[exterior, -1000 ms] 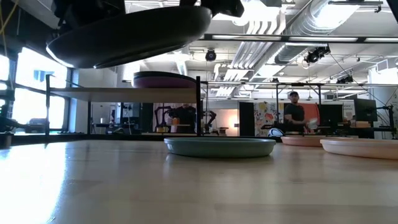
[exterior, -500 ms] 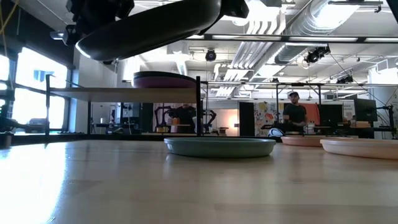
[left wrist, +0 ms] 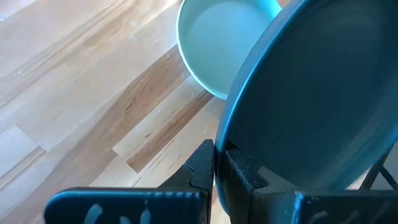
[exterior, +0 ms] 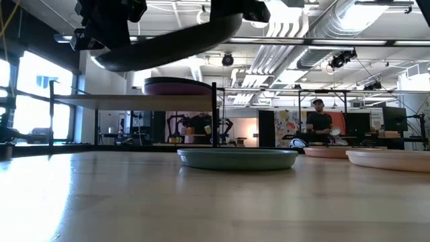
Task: Place and stack plates onto a shelf
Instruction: Stack the black plate on top of the black plate on the shelf
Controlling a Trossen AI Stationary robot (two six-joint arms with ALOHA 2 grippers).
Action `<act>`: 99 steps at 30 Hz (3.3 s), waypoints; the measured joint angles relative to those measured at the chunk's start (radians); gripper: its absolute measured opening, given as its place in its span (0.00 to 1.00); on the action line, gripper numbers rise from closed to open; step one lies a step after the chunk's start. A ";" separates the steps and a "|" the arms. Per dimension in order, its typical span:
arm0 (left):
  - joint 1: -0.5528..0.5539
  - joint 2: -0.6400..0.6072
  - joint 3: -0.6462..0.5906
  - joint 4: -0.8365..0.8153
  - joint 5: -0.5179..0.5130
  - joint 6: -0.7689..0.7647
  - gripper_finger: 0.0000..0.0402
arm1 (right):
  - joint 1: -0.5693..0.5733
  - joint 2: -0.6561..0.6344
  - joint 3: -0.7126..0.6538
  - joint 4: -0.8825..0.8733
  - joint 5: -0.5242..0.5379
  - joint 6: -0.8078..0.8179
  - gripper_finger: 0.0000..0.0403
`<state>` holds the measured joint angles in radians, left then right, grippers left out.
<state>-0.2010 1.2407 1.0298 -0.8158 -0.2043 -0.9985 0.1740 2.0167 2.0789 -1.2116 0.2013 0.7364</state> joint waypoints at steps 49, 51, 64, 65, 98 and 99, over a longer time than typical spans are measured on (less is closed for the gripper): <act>0.196 -0.229 0.000 0.128 0.166 0.103 0.26 | -0.099 0.000 0.002 -0.036 -0.065 -0.092 0.00; 0.195 -0.262 0.000 0.130 0.160 0.119 0.26 | -0.120 0.000 0.002 -0.022 -0.073 -0.115 0.00; 0.195 -0.400 0.000 0.125 0.048 0.272 0.26 | -0.343 0.000 0.003 0.132 -0.212 -0.222 0.00; 0.195 -0.405 0.000 0.125 0.029 0.283 0.26 | -0.363 0.000 0.003 0.145 -0.212 -0.222 0.00; 0.195 -0.423 0.000 0.121 -0.077 0.696 0.26 | -0.746 0.000 0.003 0.446 -0.427 -0.032 0.00; 0.195 -0.423 0.000 0.116 -0.077 0.696 0.26 | -0.745 0.000 0.002 0.445 -0.427 -0.029 0.00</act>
<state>-0.0057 0.8177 1.0294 -0.6997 -0.2817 -0.3027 -0.5711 2.0167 2.0811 -0.7665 -0.2259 0.7073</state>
